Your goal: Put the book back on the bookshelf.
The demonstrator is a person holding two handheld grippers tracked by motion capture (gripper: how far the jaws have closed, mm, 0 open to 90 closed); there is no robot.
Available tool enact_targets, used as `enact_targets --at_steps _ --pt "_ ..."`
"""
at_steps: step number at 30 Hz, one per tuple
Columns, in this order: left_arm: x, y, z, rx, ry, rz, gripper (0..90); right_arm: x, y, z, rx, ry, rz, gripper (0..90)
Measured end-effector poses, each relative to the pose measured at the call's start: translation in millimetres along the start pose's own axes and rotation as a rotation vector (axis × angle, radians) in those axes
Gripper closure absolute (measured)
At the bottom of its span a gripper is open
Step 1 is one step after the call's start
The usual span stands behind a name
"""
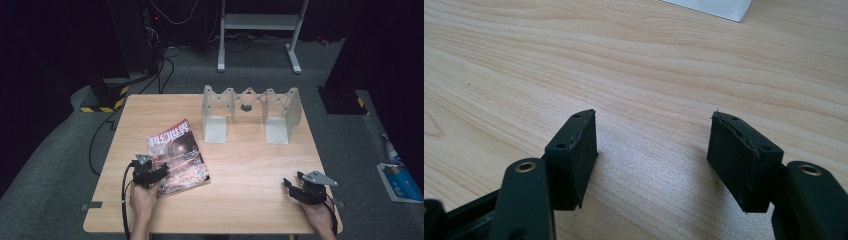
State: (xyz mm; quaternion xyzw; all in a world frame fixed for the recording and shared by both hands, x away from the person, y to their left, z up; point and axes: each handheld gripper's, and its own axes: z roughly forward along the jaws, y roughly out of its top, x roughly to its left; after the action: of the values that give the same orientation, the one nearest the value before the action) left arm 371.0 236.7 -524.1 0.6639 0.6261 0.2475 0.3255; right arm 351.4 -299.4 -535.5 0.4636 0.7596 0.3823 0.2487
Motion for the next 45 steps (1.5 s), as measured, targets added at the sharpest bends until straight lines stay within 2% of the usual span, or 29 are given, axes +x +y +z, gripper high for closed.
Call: enact_targets --at_steps 8,14,29,45 --pt "-6.5 -9.3 -7.0 -0.02 -0.009 0.003 33.8 0.0 0.0 -0.1 0.001 -0.001 -0.002 36.1" --pt "-10.4 -13.7 -11.7 -0.017 -0.015 0.005 34.1 0.2 -0.1 -0.1 0.0 -0.002 -0.003 36.1" --pt "-17.2 -25.8 -26.8 -0.006 -0.031 0.042 35.8 0.1 -0.2 -0.1 -0.002 -0.002 -0.004 36.1" --pt "-25.7 -40.0 -39.7 -0.02 -0.044 0.055 36.1 0.1 -0.2 -0.1 -0.002 -0.001 -0.003 36.1"
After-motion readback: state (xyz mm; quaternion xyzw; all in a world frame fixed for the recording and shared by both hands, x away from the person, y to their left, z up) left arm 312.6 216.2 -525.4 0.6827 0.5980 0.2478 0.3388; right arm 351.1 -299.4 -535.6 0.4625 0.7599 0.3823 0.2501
